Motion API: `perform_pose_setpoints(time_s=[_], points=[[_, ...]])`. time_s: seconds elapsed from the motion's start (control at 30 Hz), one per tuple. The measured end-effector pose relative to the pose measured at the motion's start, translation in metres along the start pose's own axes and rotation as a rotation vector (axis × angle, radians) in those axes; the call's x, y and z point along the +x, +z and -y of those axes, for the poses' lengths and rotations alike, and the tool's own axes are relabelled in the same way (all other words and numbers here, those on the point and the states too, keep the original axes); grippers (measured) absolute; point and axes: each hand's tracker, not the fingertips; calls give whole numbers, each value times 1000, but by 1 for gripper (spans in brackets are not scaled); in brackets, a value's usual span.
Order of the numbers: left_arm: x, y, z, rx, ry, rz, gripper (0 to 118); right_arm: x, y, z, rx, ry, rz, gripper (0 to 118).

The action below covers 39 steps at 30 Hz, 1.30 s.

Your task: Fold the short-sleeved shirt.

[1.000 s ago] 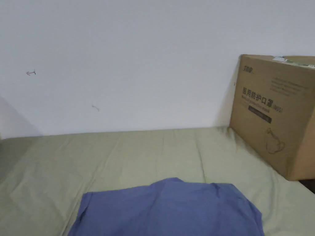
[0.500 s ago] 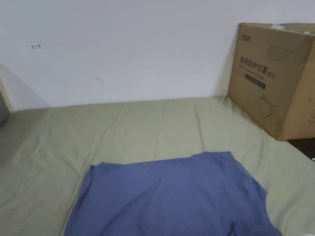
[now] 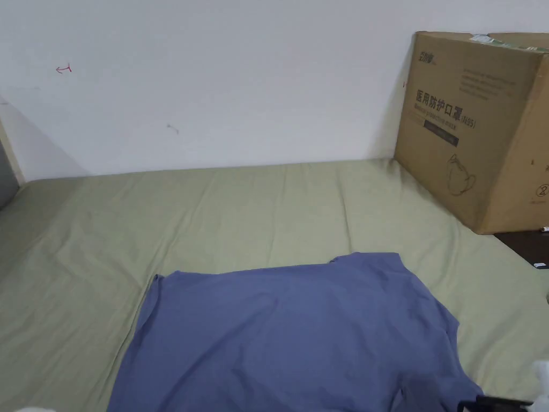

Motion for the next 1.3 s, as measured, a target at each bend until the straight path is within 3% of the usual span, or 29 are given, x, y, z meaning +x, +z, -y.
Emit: perform_pose_setpoints(time_s=[0.13,0.2,0.27,0.3,0.33,0.37,0.4,0.5,0.63,0.77,0.8,0.83,0.87,0.9,1.03,1.07,1.13,1.17,1.3], points=[[19,37,-34,204,63,25,115,-37,52,-18,279,-28,-114,85],[36,57,-40,325,80,7,115,-59,74,-11,454,-33,-124,84],[52,77,-39,439,77,-42,104,-79,88,0,579,-12,-104,78],[60,86,-37,493,71,-80,78,-88,93,4,636,0,-85,50],[61,85,-32,520,70,-96,42,-96,96,7,668,13,-81,16],[65,89,-31,526,76,-100,6,-102,95,6,661,32,-75,2],[67,91,-33,507,77,-105,0,-108,96,7,649,40,-67,2],[55,88,-44,367,60,-68,0,-117,95,-1,553,103,-191,2],[21,48,-46,-93,62,-35,1,-129,90,8,529,149,-158,2],[-17,1,-14,-158,158,-17,22,-129,74,17,423,112,-203,2],[-24,-9,-9,-172,152,-23,58,-129,70,19,394,97,-210,2],[-27,-17,-3,-200,147,-50,84,-128,67,20,372,87,-211,2],[-26,-25,3,-209,132,-64,100,-128,64,21,359,81,-208,2],[-28,-32,7,-208,119,-57,106,-126,60,21,344,75,-202,2],[-26,-59,23,-266,36,-68,105,-123,49,22,293,55,-189,2],[-24,-60,25,-252,2,-41,95,-122,46,22,283,53,-184,2],[-11,-54,28,-196,-70,-38,9,-120,43,23,268,56,-169,2],[-5,-49,29,-163,-105,-47,3,-116,41,23,264,58,-161,2],[4,-19,29,-45,-104,-48,2,-95,38,20,230,86,-123,2]])
